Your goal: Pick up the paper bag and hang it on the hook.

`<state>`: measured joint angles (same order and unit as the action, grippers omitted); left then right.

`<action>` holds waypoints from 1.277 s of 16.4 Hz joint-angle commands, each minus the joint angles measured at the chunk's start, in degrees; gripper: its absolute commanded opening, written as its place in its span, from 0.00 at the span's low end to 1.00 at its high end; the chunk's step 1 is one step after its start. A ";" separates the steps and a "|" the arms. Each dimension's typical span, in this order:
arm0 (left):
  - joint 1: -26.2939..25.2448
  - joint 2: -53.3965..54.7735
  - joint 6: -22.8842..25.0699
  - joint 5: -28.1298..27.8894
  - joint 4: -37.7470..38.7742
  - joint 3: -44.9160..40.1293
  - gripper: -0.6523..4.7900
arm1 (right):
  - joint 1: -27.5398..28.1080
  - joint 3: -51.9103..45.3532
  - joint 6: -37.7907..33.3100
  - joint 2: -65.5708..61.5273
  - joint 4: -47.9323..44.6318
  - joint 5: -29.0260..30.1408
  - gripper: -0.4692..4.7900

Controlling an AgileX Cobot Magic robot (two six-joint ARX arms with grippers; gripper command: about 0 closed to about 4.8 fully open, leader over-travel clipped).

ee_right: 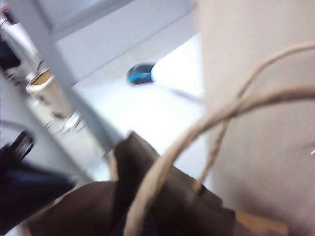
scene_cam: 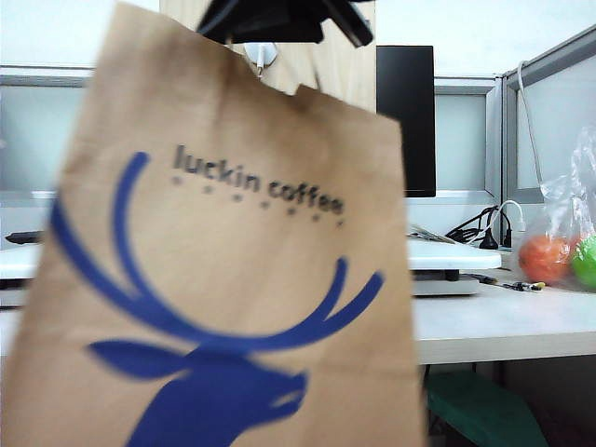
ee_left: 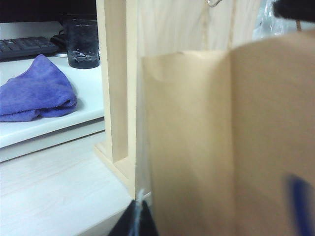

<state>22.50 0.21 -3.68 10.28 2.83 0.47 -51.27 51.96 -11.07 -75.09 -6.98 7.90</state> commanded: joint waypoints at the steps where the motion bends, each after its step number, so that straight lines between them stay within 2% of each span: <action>1: -0.07 0.00 0.22 0.04 -0.26 0.07 0.11 | 0.44 0.52 -0.15 -3.34 -6.97 -0.39 0.08; 8: -0.07 0.00 0.20 0.04 -0.26 0.07 0.11 | 0.39 0.52 -1.36 -10.12 -9.60 -0.57 0.08; 12: -0.07 0.00 0.20 0.04 -0.26 0.07 0.11 | 1.73 0.52 -1.40 -11.23 -10.69 -2.99 0.08; 15: -0.07 0.00 0.22 0.04 -0.26 0.07 0.11 | 3.37 0.52 -2.80 -11.45 -11.93 -2.84 0.08; 18: -0.09 0.00 0.22 0.15 -0.26 0.07 0.11 | 3.19 0.52 -4.02 -11.43 -14.45 -0.09 0.08; 21: -0.09 0.00 0.22 0.04 -0.26 0.07 0.11 | 2.93 0.57 -4.02 -11.76 -16.48 -0.48 0.08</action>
<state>22.50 0.21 -3.68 10.28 2.85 0.47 -48.36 52.21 -14.79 -86.91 -20.84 7.57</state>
